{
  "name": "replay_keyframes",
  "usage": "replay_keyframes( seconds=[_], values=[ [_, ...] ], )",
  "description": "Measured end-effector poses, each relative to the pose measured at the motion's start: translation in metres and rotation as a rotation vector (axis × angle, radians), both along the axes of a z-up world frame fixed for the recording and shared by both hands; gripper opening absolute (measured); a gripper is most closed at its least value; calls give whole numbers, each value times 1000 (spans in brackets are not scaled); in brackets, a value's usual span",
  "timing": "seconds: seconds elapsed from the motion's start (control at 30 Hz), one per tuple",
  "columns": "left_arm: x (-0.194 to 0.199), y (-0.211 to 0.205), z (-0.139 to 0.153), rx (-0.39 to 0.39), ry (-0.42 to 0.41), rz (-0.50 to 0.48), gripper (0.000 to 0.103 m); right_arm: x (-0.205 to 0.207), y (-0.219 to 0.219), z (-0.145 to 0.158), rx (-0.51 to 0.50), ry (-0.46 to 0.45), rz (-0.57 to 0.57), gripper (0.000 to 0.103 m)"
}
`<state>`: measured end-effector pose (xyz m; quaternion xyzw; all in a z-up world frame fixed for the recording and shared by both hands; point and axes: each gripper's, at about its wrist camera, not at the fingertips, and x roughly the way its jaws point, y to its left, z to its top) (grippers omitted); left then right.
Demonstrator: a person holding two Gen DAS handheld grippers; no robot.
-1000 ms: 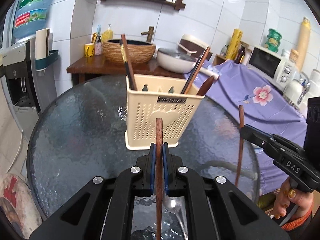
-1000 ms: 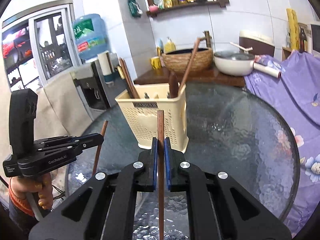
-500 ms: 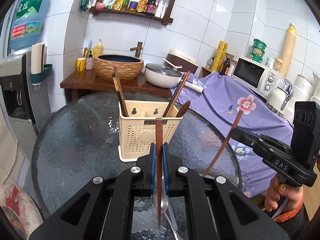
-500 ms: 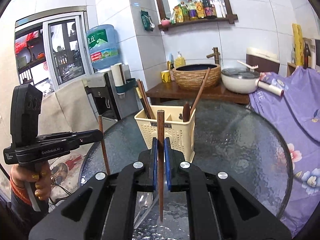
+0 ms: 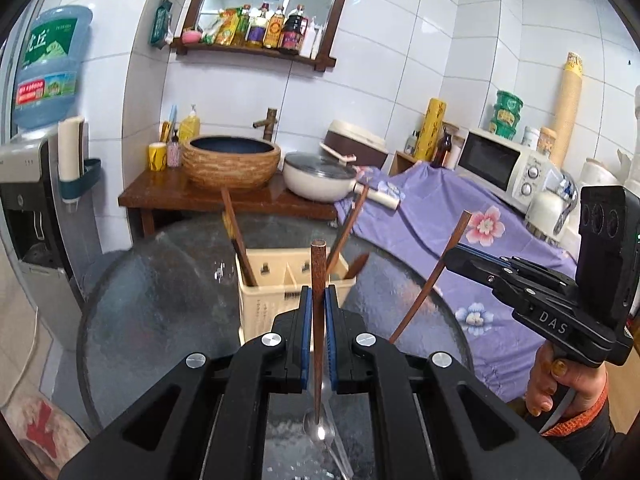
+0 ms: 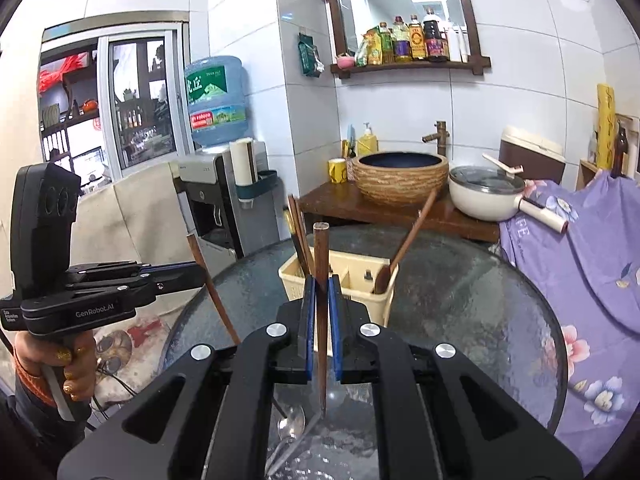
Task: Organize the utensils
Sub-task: 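Carry both brown chopsticks to the cream holder and insert them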
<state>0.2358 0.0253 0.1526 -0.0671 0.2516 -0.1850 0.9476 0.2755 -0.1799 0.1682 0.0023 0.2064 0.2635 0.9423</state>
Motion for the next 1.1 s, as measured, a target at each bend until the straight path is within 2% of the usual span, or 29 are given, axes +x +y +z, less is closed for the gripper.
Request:
replay_keyframes(
  seconds=[0.23, 0.33, 0.47, 0.53, 0.67, 0.83, 0.93, 1.1],
  values=[
    [29, 6, 65, -19, -44, 17, 7, 24, 8, 69, 30, -74, 7, 7],
    [48, 7, 98, -12, -90, 73, 7, 38, 16, 97, 23, -116, -20, 7],
    [69, 8, 107, -2, -119, 153, 7, 60, 25, 110, 26, -141, -61, 7],
    [80, 7, 100, 18, -121, 195, 7, 69, 31, 103, 2, -162, -91, 7],
    [99, 0, 62, 38, -83, 231, 7, 86, 38, 73, -30, -155, -127, 7],
    [114, -2, 18, 31, -2, 227, 7, 104, 41, 27, -30, -85, -139, 7],
    [121, -3, -7, 34, 48, 220, 7, 110, 40, 8, -31, -55, -145, 7],
    [125, -6, -31, 54, 87, 212, 7, 118, 38, -16, -27, -6, -147, 7]
  ],
)
